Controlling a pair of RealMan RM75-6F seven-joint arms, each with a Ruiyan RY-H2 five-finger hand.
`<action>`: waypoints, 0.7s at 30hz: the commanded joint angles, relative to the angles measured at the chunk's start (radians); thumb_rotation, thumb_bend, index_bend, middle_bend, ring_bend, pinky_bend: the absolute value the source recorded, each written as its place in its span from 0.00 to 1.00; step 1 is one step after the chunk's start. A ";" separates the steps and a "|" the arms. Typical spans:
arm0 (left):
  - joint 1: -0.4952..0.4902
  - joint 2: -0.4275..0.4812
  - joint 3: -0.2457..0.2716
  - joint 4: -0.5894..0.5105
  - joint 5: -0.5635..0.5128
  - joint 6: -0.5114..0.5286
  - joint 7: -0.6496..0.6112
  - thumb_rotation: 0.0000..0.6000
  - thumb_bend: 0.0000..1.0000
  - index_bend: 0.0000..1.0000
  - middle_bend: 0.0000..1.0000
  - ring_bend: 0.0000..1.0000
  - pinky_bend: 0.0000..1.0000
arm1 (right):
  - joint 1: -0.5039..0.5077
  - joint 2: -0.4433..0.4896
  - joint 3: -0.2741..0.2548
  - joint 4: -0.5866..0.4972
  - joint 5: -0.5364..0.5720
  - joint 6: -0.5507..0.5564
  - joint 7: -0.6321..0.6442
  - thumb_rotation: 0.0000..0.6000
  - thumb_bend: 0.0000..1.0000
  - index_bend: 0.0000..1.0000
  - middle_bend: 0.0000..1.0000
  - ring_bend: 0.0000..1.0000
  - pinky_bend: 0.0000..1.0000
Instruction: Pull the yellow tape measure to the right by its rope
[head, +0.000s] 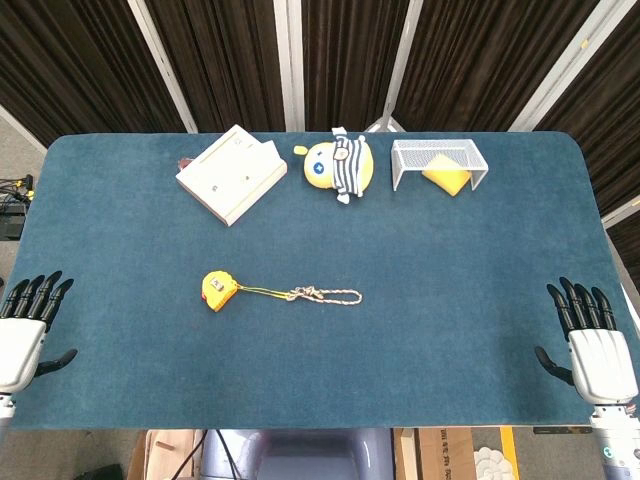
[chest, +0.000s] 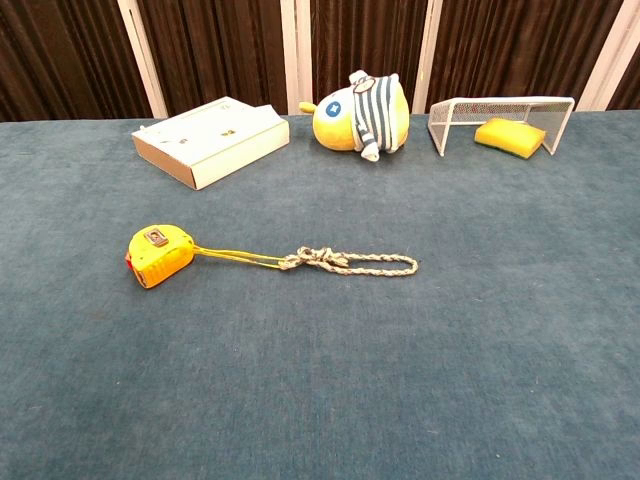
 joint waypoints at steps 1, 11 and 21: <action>0.000 0.000 0.000 0.000 -0.001 0.000 -0.001 1.00 0.00 0.00 0.00 0.00 0.00 | 0.000 0.000 0.000 0.000 0.000 0.000 0.000 1.00 0.28 0.00 0.00 0.00 0.00; 0.003 0.001 -0.002 -0.004 -0.004 0.006 -0.008 1.00 0.00 0.00 0.00 0.00 0.00 | 0.000 0.003 -0.004 -0.006 -0.003 -0.003 0.002 1.00 0.28 0.00 0.00 0.00 0.00; 0.006 0.002 -0.004 -0.004 -0.005 0.012 -0.016 1.00 0.00 0.00 0.00 0.00 0.00 | 0.010 0.012 -0.011 -0.015 -0.006 -0.030 0.016 1.00 0.28 0.00 0.00 0.00 0.00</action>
